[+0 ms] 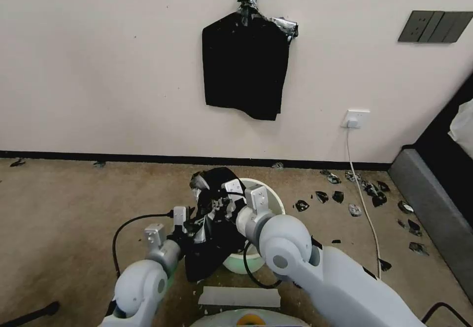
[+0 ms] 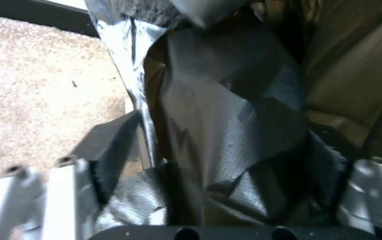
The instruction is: Place a trash bag onto the trash bin.
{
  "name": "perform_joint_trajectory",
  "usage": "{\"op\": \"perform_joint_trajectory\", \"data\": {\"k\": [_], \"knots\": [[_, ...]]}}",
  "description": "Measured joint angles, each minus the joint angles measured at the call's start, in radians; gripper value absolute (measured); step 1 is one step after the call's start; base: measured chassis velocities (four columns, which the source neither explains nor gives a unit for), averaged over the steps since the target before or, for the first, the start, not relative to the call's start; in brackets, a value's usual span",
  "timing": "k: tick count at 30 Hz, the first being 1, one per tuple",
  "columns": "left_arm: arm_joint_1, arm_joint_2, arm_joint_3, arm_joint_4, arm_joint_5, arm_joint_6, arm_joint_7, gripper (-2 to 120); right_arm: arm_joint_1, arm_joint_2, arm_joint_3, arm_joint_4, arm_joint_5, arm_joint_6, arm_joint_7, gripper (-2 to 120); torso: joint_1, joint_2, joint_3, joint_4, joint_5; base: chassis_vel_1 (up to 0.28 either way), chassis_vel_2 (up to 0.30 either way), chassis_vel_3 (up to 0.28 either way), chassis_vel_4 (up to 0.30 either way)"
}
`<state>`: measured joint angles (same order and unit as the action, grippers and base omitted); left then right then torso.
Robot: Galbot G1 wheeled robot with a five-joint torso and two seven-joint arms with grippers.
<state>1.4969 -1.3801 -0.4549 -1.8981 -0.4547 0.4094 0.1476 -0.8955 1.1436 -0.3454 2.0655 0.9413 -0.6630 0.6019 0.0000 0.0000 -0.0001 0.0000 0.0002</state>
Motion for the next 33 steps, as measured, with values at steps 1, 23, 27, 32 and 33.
{"op": "perform_joint_trajectory", "data": {"k": [1, 23, 27, 32, 33], "knots": [[-0.001, -0.001, 0.002, 0.002, 0.0, 0.0, 0.002, 72, -0.001, -0.002, 0.002, 0.002, -0.001, 0.0, 0.0, 0, 0.0, 0.0, 0.0, 0.0001, 0.0, 0.0, 0.0, 0.0, 0.0], [0.0, -0.033, 0.009, 0.004, 0.046, 0.009, -0.035, 7, -0.004, -0.027, 0.016, 0.019, -0.002, 0.004, 0.0, 0, 0.0, 0.0, 0.0, 0.0001, 0.0002, 0.0, 0.0, 0.0, 0.0], [0.0, -0.036, 0.008, 0.002, 0.048, -0.006, -0.054, 7, -0.003, -0.023, 0.015, 0.017, -0.004, 0.005, 0.0, 0, 0.0, 0.0, 0.0, 0.0001, -0.0002, 0.0, 0.0, 0.0, 0.0], [0.015, -0.037, 0.008, -0.008, 0.058, -0.043, -0.06, 7, 0.013, -0.019, 0.012, -0.003, -0.037, 0.038, -0.012, 0, 0.0, 0.0, 0.0, -0.0001, -0.0007, 0.0, 0.0, 0.0, 0.0], [0.022, -0.037, 0.006, -0.012, 0.061, -0.054, -0.06, 7, 0.02, -0.017, 0.013, -0.009, -0.041, 0.045, -0.013, 0, 0.0, 0.0, 0.0, -0.0001, -0.0008, 0.0, 0.0, 0.0, 0.0]]}}
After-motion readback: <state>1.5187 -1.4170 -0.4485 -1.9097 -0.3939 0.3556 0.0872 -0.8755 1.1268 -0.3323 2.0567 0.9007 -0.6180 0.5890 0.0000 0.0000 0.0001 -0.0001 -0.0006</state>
